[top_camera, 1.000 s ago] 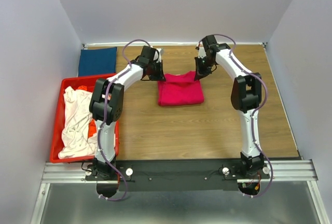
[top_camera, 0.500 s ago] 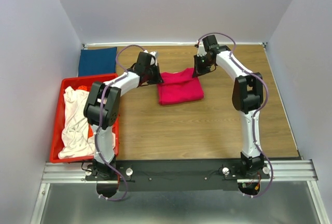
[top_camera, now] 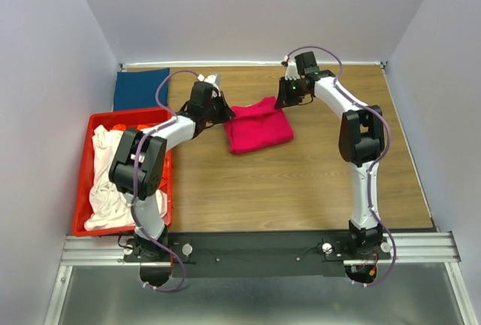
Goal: Fold and stack the t-shirts
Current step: Fold the tshirt
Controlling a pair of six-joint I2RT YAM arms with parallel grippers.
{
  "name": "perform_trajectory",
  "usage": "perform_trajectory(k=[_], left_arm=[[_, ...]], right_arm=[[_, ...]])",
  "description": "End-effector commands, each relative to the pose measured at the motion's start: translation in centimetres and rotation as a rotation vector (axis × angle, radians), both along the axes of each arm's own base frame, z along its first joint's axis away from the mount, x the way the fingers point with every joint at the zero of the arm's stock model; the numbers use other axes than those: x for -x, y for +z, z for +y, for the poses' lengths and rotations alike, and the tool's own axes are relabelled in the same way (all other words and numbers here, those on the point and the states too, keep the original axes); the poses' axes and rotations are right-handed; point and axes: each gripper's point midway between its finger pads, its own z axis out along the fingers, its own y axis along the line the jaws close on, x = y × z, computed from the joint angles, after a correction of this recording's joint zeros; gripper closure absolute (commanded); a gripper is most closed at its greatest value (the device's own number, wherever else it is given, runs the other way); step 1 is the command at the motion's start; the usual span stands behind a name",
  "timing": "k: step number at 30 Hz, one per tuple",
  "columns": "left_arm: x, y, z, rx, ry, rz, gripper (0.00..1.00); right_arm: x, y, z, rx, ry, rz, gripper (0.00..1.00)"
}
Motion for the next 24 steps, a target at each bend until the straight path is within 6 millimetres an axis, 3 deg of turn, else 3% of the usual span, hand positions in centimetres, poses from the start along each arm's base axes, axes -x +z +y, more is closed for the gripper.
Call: perform_trajectory(k=[1, 5, 14, 17, 24], left_arm=[[-1.7, 5.5, 0.9, 0.042, 0.07, -0.163, 1.0], [-1.8, 5.3, 1.4, 0.046, 0.1, -0.16, 1.0], [-1.7, 1.2, 2.5, 0.08, 0.169, -0.082, 1.0], [-2.4, 0.2, 2.8, 0.089, 0.176, -0.066, 1.0], [-3.4, 0.7, 3.0, 0.104, 0.181, -0.085, 1.0]], right_arm=[[-1.5, 5.5, 0.7, -0.069, 0.007, -0.136, 0.77], [-1.7, 5.7, 1.4, -0.101, 0.027, -0.135, 0.75], [-1.9, 4.2, 1.8, -0.118, 0.027, -0.107, 0.5], [-2.0, 4.7, 1.4, -0.11, 0.009, -0.126, 0.45], [-2.1, 7.6, -0.3, -0.066, -0.056, -0.246, 0.41]])
